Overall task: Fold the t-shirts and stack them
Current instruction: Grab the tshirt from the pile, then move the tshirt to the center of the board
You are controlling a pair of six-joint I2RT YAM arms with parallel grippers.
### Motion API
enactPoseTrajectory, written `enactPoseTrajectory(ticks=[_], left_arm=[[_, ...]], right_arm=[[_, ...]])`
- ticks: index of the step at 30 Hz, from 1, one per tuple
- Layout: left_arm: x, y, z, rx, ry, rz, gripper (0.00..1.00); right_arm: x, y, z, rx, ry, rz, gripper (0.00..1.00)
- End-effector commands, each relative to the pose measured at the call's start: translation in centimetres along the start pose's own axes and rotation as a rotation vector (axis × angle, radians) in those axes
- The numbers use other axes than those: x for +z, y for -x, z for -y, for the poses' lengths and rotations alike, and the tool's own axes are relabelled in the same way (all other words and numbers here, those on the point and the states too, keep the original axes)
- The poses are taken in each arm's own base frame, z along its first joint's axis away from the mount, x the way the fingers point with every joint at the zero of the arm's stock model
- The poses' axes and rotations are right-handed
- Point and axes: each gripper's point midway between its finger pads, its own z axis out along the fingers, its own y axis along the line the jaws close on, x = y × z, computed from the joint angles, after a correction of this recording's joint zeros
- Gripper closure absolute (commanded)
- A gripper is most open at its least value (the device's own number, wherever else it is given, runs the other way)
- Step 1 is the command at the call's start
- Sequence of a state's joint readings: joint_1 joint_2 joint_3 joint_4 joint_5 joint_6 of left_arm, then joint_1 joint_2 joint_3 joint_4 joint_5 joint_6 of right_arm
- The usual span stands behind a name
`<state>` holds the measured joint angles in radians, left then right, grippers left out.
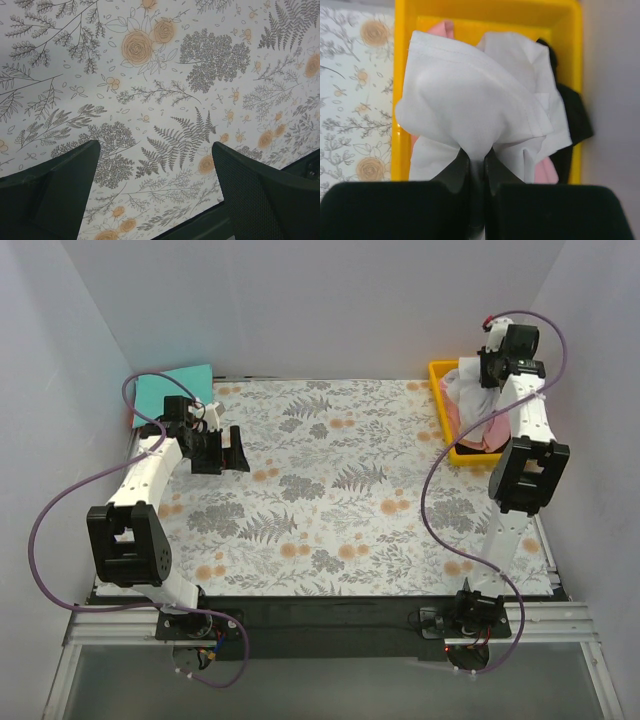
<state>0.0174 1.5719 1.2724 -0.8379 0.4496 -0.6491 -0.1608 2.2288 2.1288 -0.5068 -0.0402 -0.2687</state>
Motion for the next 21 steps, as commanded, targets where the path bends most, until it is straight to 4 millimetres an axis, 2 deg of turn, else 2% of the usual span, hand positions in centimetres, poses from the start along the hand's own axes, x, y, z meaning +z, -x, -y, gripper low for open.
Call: enactPoseTrajectory(ticks=[1,6,9,10,12,13,15,16,17,18,20,21], left_arm=[[-1.5,2.2,1.9,0.065,-0.062,0.091,0.05],[-1.7,3.5,2.9,0.066,-0.113,0.135,0.05],[-2.1,4.5,3.6,0.071,-0.138,0.187,0.05],[-2.2,5.0,3.8,0.075,-0.147,0.208,0.05],[-2.7,5.6,4.5,0.067,-0.176,0.231,0.05],[-2.9,6.2,4.8,0.074,-0.185,0.252,0.05],[-3.7,6.8,5.6,0.066,-0.219,0.276,0.05],[-4.2,7.4,5.4,0.06,-0.226,0.295,0.05],[-4.9,8.1,5.6,0.066,-0.237,0.316,0.05],[-5.5,8.5,6.0,0.068,-0.269,0.324,0.05],[-6.9,10.0,5.6,0.047,-0.277,0.353,0.05],[-7.5,10.3,5.8,0.041,-0.307,0.358,0.05]], right_arm=[[-8.7,9.2,1.6,-0.074,-0.079,0.243,0.99],[-12.7,12.6,2.1,-0.115,-0.107,0.338,0.99],[-15.9,14.9,1.7,-0.133,-0.091,0.414,0.99],[-17.9,15.9,1.4,-0.138,-0.079,0.456,0.99],[-20.1,17.1,-1.1,-0.167,0.04,0.519,0.99],[-22.4,17.9,-2.4,-0.189,0.092,0.562,0.99],[-24.7,18.3,-6.9,-0.24,0.24,0.601,0.99],[-26.7,18.3,-8.6,-0.267,0.278,0.623,0.99],[-27.6,18.2,-10.3,-0.307,0.315,0.634,0.99],[-28.7,18.2,-13.7,-0.341,0.376,0.649,0.99],[-30.8,17.1,-16.8,-0.369,0.44,0.66,0.99],[-31.6,16.6,-19.3,-0.386,0.493,0.663,0.99]])
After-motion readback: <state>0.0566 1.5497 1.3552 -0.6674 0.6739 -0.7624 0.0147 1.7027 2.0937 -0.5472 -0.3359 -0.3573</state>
